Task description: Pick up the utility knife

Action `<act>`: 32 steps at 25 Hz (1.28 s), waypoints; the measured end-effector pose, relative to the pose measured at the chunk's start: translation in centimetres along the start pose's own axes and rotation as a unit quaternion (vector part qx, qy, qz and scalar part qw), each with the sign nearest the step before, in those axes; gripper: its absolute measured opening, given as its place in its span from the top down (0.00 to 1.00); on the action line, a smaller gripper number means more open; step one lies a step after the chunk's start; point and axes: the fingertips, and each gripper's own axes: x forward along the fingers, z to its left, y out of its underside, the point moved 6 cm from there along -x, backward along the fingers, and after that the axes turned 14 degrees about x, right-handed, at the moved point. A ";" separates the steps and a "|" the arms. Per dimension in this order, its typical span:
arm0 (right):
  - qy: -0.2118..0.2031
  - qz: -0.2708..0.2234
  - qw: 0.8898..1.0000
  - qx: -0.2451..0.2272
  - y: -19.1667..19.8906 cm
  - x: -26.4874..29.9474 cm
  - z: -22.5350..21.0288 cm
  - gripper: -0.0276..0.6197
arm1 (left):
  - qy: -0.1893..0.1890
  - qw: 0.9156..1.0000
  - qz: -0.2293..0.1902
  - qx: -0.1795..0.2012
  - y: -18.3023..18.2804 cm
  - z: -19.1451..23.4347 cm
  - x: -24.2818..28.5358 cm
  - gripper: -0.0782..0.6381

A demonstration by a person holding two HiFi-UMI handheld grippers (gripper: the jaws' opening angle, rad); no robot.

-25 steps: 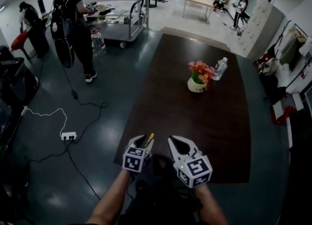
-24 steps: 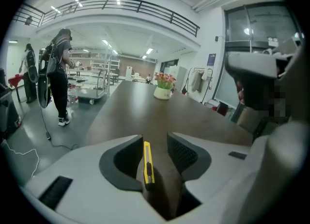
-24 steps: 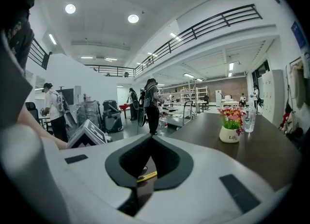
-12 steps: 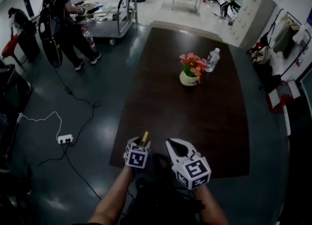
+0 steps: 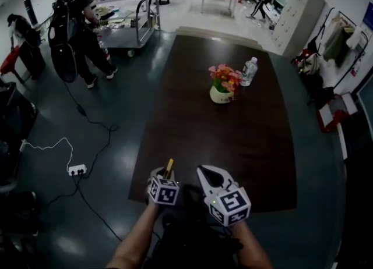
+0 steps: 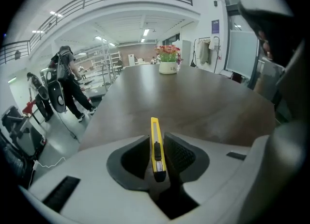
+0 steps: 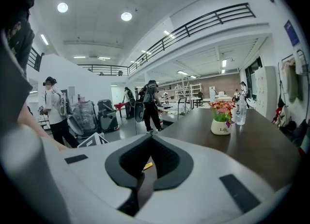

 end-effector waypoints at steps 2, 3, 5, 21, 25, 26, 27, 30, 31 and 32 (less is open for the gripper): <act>0.001 -0.001 1.000 0.000 -0.1 -0.1 0.0 0.94 | -0.009 1.000 0.001 0.006 0.0 -0.1 0.0 0.76; 0.001 -0.002 1.000 0.000 -0.1 -0.2 -0.1 0.94 | -0.013 1.000 0.002 0.008 0.1 -0.2 0.0 0.79; 0.000 -0.004 1.000 -0.001 -0.1 -0.3 -0.1 0.94 | -0.017 1.000 0.004 0.010 0.2 -0.2 0.0 0.79; -0.012 -0.055 0.998 0.004 -3.4 -0.5 0.2 0.94 | 0.003 0.988 -0.143 -0.060 -6.8 3.0 -6.7 0.80; -0.023 -0.078 0.997 0.000 -5.1 -0.5 0.7 0.94 | -0.001 0.977 -0.203 -0.069 -9.5 4.2 -9.9 0.80; -0.027 -0.084 0.996 -0.001 -5.5 -0.5 0.8 0.94 | -0.001 0.974 -0.217 -0.070 -10.2 4.5 -10.7 0.80; -0.030 -0.089 0.996 -0.003 -5.9 -0.5 0.9 0.94 | -0.001 0.970 -0.232 -0.071 -10.8 4.6 -11.5 0.80; -0.040 -0.105 0.994 -0.012 -7.0 -0.7 1.4 0.94 | 0.005 0.958 -0.277 -0.071 -12.6 4.9 -14.1 0.80; -0.042 -0.111 0.993 -0.015 -7.3 -0.7 1.6 0.94 | 0.006 0.954 -0.292 -0.070 -13.1 5.0 -14.9 0.80; -0.044 -0.118 0.992 -0.017 -7.7 -0.8 1.8 0.94 | 0.007 0.950 -0.305 -0.069 -13.6 5.1 -15.7 0.80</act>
